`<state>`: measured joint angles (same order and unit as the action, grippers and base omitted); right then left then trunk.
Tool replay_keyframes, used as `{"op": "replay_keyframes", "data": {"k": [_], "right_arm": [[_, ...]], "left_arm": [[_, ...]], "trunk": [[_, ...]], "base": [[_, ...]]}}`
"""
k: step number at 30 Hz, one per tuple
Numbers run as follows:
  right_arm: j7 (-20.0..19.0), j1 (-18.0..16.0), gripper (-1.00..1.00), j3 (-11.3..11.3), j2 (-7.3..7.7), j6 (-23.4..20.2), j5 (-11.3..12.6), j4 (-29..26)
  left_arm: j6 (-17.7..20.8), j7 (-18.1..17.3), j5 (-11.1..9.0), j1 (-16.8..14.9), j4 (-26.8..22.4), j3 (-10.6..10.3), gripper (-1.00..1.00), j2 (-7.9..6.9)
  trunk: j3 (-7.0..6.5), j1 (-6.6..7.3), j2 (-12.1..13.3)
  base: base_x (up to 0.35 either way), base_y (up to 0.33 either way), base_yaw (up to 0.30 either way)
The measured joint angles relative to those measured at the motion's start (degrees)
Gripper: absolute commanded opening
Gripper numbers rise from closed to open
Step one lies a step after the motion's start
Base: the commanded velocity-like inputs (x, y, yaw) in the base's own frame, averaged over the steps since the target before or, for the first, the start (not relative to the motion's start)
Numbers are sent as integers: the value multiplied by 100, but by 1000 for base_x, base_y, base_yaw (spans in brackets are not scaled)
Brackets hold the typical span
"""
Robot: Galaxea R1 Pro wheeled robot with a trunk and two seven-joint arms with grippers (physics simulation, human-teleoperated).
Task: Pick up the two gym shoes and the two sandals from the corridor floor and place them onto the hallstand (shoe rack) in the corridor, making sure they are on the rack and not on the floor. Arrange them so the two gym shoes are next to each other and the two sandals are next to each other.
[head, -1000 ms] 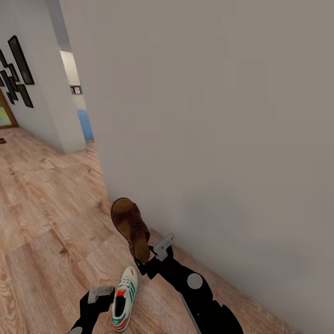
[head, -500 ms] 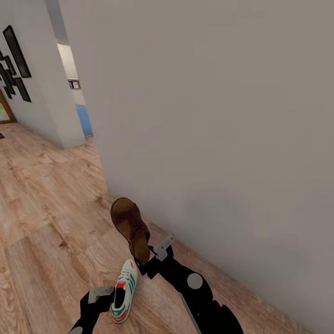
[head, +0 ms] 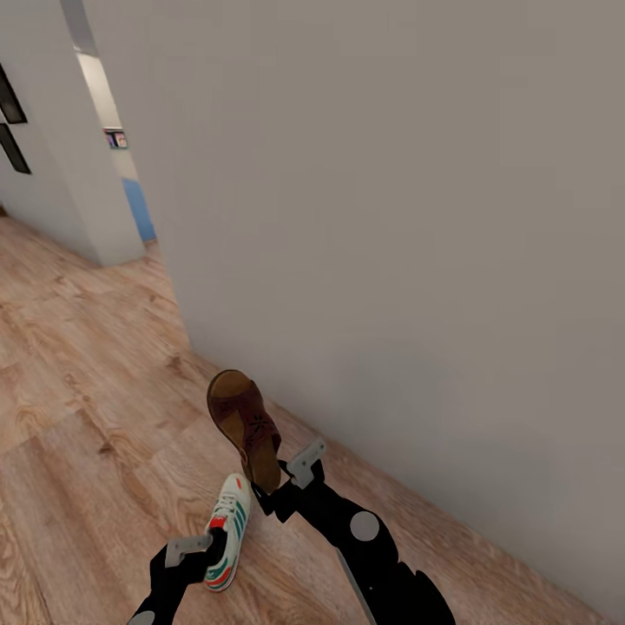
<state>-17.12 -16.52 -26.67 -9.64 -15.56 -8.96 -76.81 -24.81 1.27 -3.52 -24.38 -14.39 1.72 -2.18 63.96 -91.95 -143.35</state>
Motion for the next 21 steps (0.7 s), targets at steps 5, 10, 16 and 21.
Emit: {"op": "replay_keyframes", "data": {"k": [5, 10, 16, 21], "right_arm": [[0, -1, -100, 0, 0, 2, 0, 0], [0, -2, -100, 0, 0, 1, 0, 0], [0, -4, -100, 0, 0, 4, 0, 0], [0, -2, -100, 0, 0, 5, 0, 0]], "left_arm": [[4, 5, -5, -30, -5, -7, 100, 3], [69, 215, -9, -211, -131, -15, 100, 13], [91, 441, 1, -426, -168, -26, 100, 65], [81, 460, 7, -446, -163, -25, 100, 102]], "trunk": [[111, -13, -7], [222, -26, -13], [355, -41, -22], [467, -54, -28]], "base": [[0, 0, -19], [0, 0, -3], [0, 0, 0], [0, 0, -5]]}}
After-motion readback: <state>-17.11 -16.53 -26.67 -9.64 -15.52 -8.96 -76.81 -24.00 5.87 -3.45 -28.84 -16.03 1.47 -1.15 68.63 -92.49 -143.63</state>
